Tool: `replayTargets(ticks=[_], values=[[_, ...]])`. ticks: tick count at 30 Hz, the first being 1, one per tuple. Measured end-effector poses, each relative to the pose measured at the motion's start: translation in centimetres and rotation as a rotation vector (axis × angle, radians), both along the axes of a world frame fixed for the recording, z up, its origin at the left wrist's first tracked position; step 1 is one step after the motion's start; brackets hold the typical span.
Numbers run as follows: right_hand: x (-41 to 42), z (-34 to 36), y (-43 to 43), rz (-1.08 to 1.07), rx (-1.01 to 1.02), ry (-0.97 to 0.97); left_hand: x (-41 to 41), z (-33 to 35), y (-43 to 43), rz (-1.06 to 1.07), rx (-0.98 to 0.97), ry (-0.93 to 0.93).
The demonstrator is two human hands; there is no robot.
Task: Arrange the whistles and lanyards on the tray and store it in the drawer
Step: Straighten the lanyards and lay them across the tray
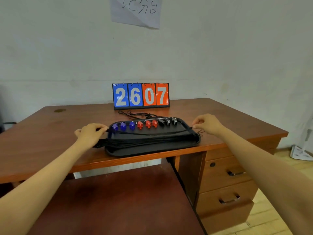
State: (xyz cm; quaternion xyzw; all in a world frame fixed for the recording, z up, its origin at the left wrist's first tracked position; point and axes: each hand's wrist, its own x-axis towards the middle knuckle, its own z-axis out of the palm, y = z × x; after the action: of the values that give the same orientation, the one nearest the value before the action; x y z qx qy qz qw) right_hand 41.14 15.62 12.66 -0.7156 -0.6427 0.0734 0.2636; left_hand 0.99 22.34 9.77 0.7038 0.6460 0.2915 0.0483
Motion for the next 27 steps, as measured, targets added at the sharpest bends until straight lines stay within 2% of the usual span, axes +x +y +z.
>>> replayTargets(ticks=[9,14,18,22,24,27], values=[[0.3,-1.8,-0.3,-0.066,-0.093,-0.1,-0.3,-1.1,-1.3,-0.038,-0.076,0.072],[0.5,-1.8,-0.4,-0.076,-0.117,-0.16,-0.1,-1.2,-1.6,-0.029,0.003,0.042],[0.1,-1.8,-0.3,-0.022,-0.078,-0.229,0.1,-1.5,-1.4,-0.116,0.079,0.145],[-0.6,-2.2,-0.2,0.033,-0.101,-0.365,1.1,-1.4,-1.5,-0.204,0.037,0.276],[-0.8,-2.2,-0.3,0.044,-0.111,-0.381,1.4,-1.4,-1.6,-0.197,0.004,0.307],[-1.7,-1.5,-0.2,0.042,-0.042,-0.345,1.9,-1.1,-1.6,-0.145,0.061,0.29]])
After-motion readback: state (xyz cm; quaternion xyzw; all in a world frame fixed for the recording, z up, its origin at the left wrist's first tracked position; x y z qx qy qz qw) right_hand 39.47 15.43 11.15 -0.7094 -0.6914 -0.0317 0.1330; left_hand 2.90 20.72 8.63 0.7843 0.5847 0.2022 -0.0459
